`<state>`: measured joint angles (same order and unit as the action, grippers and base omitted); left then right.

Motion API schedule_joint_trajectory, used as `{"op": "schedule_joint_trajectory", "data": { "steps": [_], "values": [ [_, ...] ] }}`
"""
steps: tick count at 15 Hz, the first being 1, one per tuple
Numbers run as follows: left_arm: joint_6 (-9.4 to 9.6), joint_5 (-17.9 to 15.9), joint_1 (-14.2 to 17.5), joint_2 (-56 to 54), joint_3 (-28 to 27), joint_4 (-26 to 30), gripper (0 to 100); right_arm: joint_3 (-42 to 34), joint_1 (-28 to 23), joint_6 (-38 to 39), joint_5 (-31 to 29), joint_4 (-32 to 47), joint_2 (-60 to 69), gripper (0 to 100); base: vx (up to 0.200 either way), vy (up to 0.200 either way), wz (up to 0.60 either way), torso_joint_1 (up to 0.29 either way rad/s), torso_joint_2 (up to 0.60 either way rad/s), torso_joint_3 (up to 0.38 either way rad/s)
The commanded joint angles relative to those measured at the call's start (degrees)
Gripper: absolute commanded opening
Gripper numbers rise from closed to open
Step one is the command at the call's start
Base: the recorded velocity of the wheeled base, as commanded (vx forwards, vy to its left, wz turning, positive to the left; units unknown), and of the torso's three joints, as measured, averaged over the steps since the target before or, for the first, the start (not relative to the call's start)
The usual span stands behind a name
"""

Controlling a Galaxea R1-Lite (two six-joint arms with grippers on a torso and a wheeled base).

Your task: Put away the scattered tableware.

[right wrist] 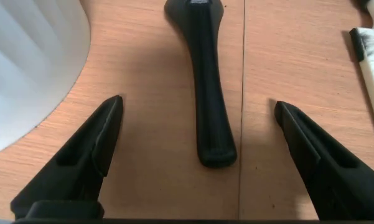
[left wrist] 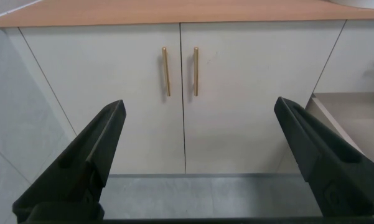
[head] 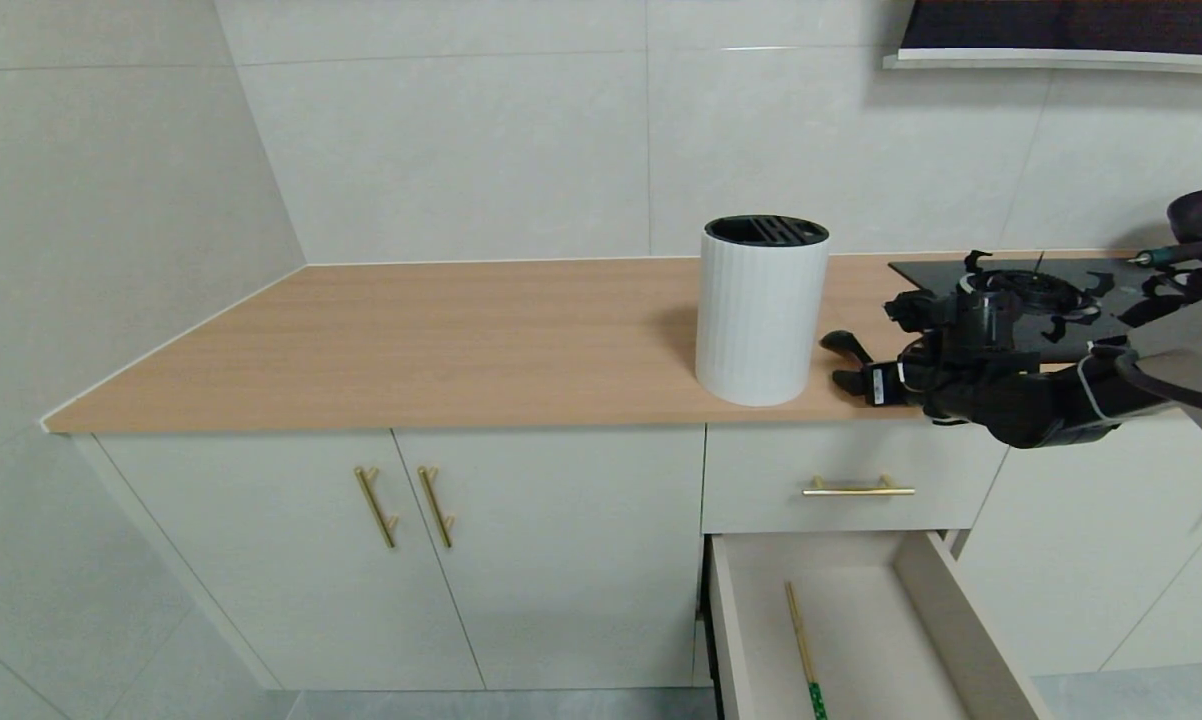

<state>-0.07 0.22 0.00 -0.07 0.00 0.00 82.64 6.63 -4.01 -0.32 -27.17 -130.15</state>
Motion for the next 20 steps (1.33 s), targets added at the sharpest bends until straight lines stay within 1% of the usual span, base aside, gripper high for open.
{"op": "schedule_joint_trajectory", "data": {
  "steps": [1, 2, 10, 12, 14, 16, 17, 20],
  "values": [
    [-0.01, 0.04, -0.09, 0.07, 0.00, 0.00, 100, 0.42, 0.05, -0.03, -0.03, 0.10, -0.55, 100, 0.000, 0.000, 0.00, 0.000, 0.00, 0.000],
    [-0.01, 0.04, 0.00, 0.07, 0.00, 0.00, 100, 0.42, 0.05, -0.03, -0.03, 0.10, -0.72, 0, 0.000, 0.000, 0.00, 0.000, 0.00, 0.000],
    [-0.01, 0.04, 0.00, 0.07, 0.00, 0.00, 100, 0.42, 0.05, 0.14, -0.30, 0.19, 0.07, 0, 0.000, 0.000, 0.00, 0.000, 0.00, 0.000],
    [-0.01, 0.04, -0.09, 0.07, 0.00, 0.00, 100, -1.60, 0.05, 2.52, -0.65, 0.28, 3.58, 0, 0.000, 0.000, 0.00, 0.000, 0.00, 0.000],
    [-0.01, 0.04, 0.00, 0.07, 0.00, 0.00, 100, -6.88, 0.40, 6.12, -0.47, 3.18, 10.97, 0, 0.000, 0.000, 0.00, 0.000, 0.00, 0.000],
    [-0.01, 0.04, 0.00, 0.07, 0.00, 0.00, 100, -13.82, 0.58, 8.58, -0.21, 4.06, 19.14, 0, 0.000, 0.000, 0.00, 0.000, 0.00, 0.000],
    [-0.01, 0.04, 0.00, 0.07, 0.00, 0.00, 100, -16.99, 0.58, 8.84, -0.21, 4.06, 22.22, 0, 0.000, 0.000, 0.00, 0.000, 0.00, 0.000],
    [-0.01, 0.04, 0.00, 0.07, 0.00, 0.00, 100, -29.55, 0.58, 8.93, 0.05, 3.53, 31.27, 0, 0.000, 0.000, 0.00, 0.000, 0.00, 0.000]
  ]
}}
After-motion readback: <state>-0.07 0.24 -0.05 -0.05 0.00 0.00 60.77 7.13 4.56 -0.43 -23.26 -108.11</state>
